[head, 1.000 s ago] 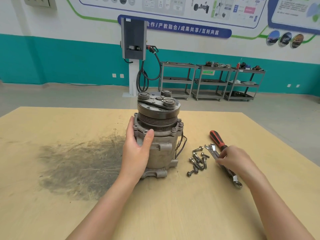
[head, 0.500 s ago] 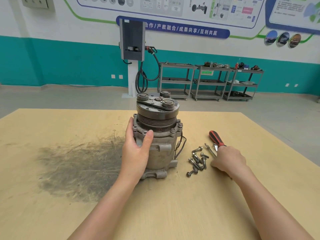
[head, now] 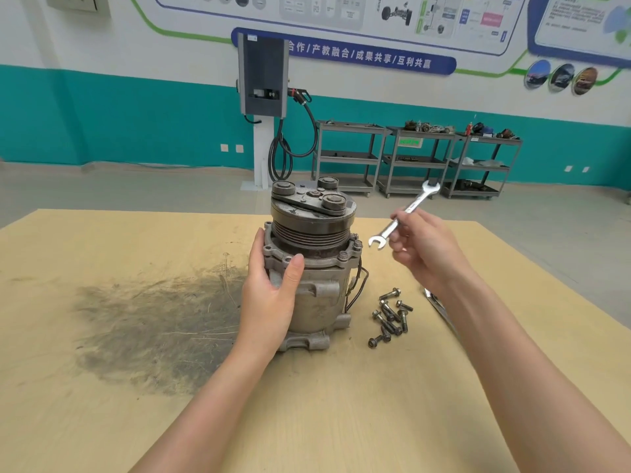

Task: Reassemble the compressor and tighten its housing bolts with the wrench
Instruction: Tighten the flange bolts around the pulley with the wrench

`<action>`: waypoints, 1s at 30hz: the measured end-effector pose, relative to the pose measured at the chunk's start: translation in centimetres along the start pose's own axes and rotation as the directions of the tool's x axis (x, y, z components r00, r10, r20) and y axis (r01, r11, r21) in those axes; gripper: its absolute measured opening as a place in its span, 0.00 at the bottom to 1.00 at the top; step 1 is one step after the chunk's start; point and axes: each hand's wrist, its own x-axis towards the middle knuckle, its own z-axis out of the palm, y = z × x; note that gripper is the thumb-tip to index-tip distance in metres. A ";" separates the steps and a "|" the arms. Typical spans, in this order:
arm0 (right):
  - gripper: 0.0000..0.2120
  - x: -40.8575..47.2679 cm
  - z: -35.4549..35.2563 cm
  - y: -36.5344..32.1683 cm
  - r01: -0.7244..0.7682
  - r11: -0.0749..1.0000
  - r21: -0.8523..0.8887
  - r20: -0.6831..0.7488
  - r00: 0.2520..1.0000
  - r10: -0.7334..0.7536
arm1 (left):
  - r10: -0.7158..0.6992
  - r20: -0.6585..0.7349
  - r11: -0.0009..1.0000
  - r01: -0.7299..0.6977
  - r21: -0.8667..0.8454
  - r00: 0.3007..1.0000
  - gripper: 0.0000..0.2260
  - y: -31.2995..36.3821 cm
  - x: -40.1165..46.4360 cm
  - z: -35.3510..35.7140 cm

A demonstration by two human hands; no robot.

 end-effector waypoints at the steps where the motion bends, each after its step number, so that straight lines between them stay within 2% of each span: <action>1: 0.07 0.1 0.5 0.3 -0.006 0.999 0.044 -0.004 1.000 0.006 | 0.000 -0.001 1.000 0.000 0.001 1.000 0.40 0.0 0.0 0.0; 4: 0.08 0.5 1.1 1.0 -0.034 0.982 0.186 0.000 0.999 0.035 | -0.004 0.000 1.000 0.004 0.003 1.000 0.40 0.0 0.0 0.0; 7: 0.08 0.8 1.2 1.3 -0.086 0.964 0.252 0.046 0.996 0.077 | -0.001 -0.003 1.000 0.001 0.007 1.000 0.40 0.0 0.0 0.0; 17: 0.08 1.9 1.9 0.6 -0.147 0.979 0.142 0.078 0.988 0.137 | 0.008 -0.005 1.000 -0.008 -0.007 1.000 0.40 0.3 -0.1 -0.1; 25: 0.08 1.8 2.1 0.9 -0.223 0.952 0.208 0.067 0.975 0.214 | 0.005 -0.002 1.000 -0.005 -0.017 1.000 0.40 0.6 -0.2 0.0; 30: 0.06 0.8 2.1 1.6 -0.154 0.955 0.254 0.005 0.987 0.158 | 0.016 -0.006 1.000 -0.016 -0.011 1.000 0.40 0.5 -0.1 0.0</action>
